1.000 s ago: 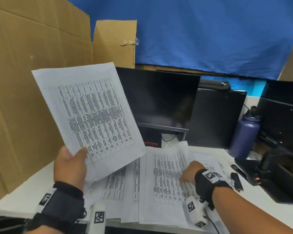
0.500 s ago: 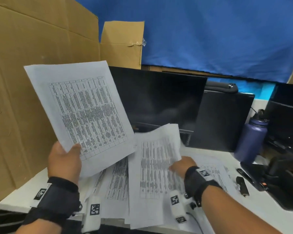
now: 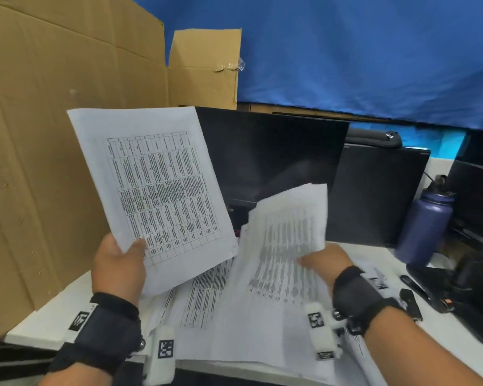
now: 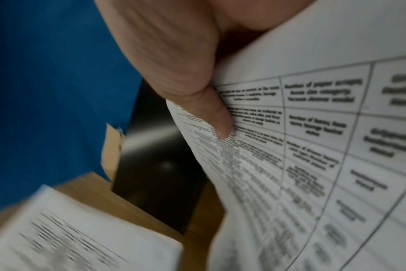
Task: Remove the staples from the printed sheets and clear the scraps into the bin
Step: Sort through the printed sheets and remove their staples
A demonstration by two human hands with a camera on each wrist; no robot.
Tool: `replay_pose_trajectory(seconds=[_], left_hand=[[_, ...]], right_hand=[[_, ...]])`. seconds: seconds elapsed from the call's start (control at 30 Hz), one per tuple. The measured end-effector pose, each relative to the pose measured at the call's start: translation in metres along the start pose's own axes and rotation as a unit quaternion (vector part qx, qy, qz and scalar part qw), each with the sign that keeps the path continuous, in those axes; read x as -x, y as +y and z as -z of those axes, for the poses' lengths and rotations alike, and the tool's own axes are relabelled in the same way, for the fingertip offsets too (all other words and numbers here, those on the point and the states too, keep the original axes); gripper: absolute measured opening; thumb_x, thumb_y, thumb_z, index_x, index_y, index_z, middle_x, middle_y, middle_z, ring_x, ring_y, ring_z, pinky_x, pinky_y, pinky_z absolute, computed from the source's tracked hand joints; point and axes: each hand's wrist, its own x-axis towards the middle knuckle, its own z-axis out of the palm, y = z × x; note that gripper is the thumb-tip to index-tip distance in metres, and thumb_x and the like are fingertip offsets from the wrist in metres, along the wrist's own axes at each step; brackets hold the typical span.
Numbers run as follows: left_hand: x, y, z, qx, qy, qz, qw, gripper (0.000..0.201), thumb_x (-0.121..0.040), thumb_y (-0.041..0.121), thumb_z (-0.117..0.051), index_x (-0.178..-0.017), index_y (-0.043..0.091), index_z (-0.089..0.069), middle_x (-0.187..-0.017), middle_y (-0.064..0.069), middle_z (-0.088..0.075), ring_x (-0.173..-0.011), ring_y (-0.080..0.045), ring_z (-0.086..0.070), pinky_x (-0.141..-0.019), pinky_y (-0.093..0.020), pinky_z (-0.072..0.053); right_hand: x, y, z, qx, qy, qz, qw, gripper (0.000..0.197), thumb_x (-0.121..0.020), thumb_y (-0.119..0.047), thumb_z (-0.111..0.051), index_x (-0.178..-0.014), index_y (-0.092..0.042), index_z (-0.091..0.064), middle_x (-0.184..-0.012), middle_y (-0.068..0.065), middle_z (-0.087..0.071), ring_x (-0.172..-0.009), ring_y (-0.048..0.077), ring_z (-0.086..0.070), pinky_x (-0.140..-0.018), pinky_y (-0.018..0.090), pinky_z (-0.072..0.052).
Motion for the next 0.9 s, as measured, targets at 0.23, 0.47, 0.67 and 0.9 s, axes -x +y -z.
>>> replay_pose_trajectory(seconds=[0.23, 0.47, 0.67, 0.9], left_hand=[[0.010, -0.005, -0.003, -0.053, -0.041, 0.026, 0.997, 0.017, -0.097, 0.015, -0.058, -0.109, 0.025, -0.065, -0.100, 0.004, -0.073, -0.095, -0.023, -0.070, -0.085, -0.042, -0.058], [0.066, -0.001, -0.037, -0.007, -0.270, 0.124, 0.955, 0.032, -0.090, -0.001, -0.063, -0.115, 0.016, -0.072, -0.107, -0.007, -0.079, -0.100, -0.030, -0.075, -0.095, -0.053, -0.056], [0.091, 0.008, -0.054, -0.052, -0.323, 0.077, 0.942, 0.052, -0.100, 0.065, -0.034, -0.115, 0.035, -0.074, -0.112, 0.009, -0.077, -0.109, -0.013, -0.070, -0.104, -0.043, -0.050], [0.093, 0.012, -0.055, -0.130, -0.272, -0.075, 0.950, 0.038, -0.100, 0.008, -0.047, -0.120, 0.038, -0.056, -0.109, 0.027, -0.070, -0.103, 0.005, -0.065, -0.089, -0.027, -0.053]], right_hand=[[0.066, -0.050, 0.082, -0.315, -0.132, 0.067, 0.937, 0.048, -0.086, 0.005, -0.056, -0.132, -0.010, -0.060, -0.123, 0.020, -0.068, -0.111, 0.041, -0.067, -0.087, 0.065, -0.051], [0.076, -0.055, 0.068, -0.309, -0.127, 0.085, 0.939, 0.040, -0.092, 0.004, -0.055, -0.128, -0.009, -0.061, -0.120, 0.018, -0.070, -0.108, 0.039, -0.069, -0.089, 0.062, -0.054], [0.076, -0.042, 0.027, -0.210, 0.032, 0.189, 0.959, 0.040, -0.089, -0.002, -0.069, -0.123, -0.023, -0.062, -0.113, -0.004, -0.074, -0.104, 0.016, -0.071, -0.091, 0.042, -0.056], [0.089, -0.050, 0.015, -0.119, 0.124, 0.307, 0.936, 0.057, -0.079, -0.012, -0.081, -0.121, -0.025, -0.044, -0.104, -0.014, -0.064, -0.089, -0.015, -0.062, -0.066, 0.005, -0.049]])
